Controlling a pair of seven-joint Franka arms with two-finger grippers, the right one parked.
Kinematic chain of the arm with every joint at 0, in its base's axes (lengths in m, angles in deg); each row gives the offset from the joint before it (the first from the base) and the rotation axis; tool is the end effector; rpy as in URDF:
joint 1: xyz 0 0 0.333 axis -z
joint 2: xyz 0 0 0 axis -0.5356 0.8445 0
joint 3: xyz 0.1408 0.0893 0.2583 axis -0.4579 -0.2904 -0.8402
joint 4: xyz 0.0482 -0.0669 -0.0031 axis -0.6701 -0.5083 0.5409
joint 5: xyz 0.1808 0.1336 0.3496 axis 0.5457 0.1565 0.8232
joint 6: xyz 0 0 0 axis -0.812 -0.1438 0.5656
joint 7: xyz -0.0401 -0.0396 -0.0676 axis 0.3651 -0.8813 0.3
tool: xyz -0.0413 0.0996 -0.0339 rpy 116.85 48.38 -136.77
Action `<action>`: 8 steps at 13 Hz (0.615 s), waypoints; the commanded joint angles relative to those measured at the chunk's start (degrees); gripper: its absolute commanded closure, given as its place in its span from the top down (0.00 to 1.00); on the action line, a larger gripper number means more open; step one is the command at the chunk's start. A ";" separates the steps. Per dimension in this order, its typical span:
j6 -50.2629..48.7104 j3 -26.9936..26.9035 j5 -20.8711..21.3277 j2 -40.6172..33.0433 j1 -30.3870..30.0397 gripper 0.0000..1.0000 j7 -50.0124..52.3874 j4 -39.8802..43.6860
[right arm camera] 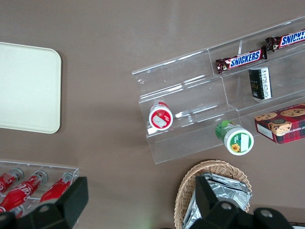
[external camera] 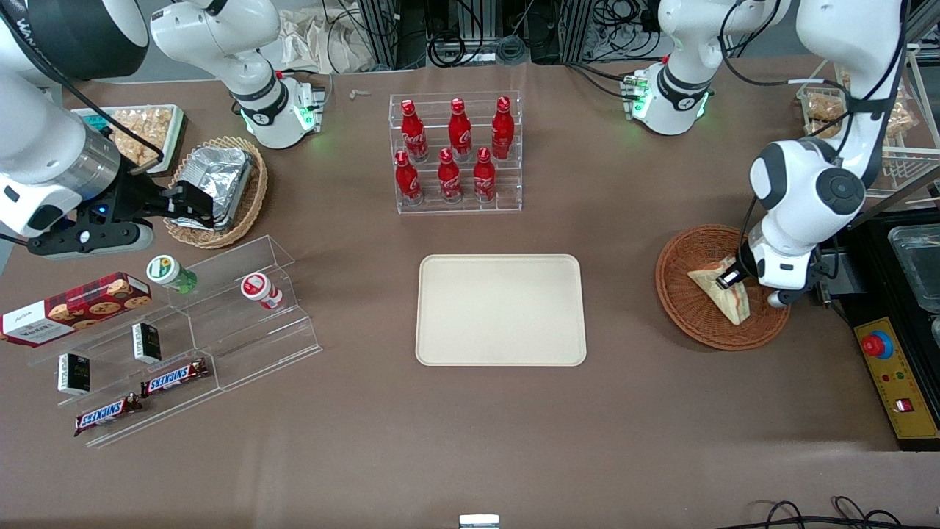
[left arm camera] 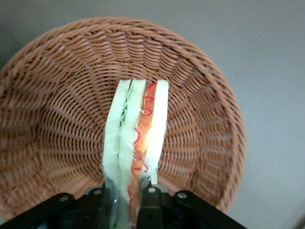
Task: Place sandwich from basket to tray
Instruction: 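Lower the left gripper onto the sandwich and close its fingers on it, then lift the sandwich out of the basket and carry it over the cream tray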
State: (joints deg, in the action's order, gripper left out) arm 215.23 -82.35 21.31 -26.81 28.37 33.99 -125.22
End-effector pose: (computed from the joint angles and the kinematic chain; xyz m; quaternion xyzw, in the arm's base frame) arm 0.5305 0.0033 0.2597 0.9575 0.2872 0.0199 0.0164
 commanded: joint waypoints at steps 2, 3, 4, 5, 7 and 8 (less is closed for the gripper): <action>-20.33 0.26 0.06 -4.09 -0.03 0.00 -1.89 12.41; -26.58 0.34 0.06 -4.17 0.05 0.00 -1.98 17.07; -31.86 0.34 0.06 -4.52 0.05 0.00 -2.07 21.12; -36.87 0.43 0.06 -4.88 0.05 0.00 -3.55 25.25; -45.85 1.22 -0.20 -4.36 0.14 0.00 -7.76 34.21; -49.02 2.18 -0.37 -3.92 0.14 0.00 -9.87 38.09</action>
State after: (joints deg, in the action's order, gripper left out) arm 172.69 -81.53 21.30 -32.31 28.45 27.72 -95.06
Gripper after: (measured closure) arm 0.806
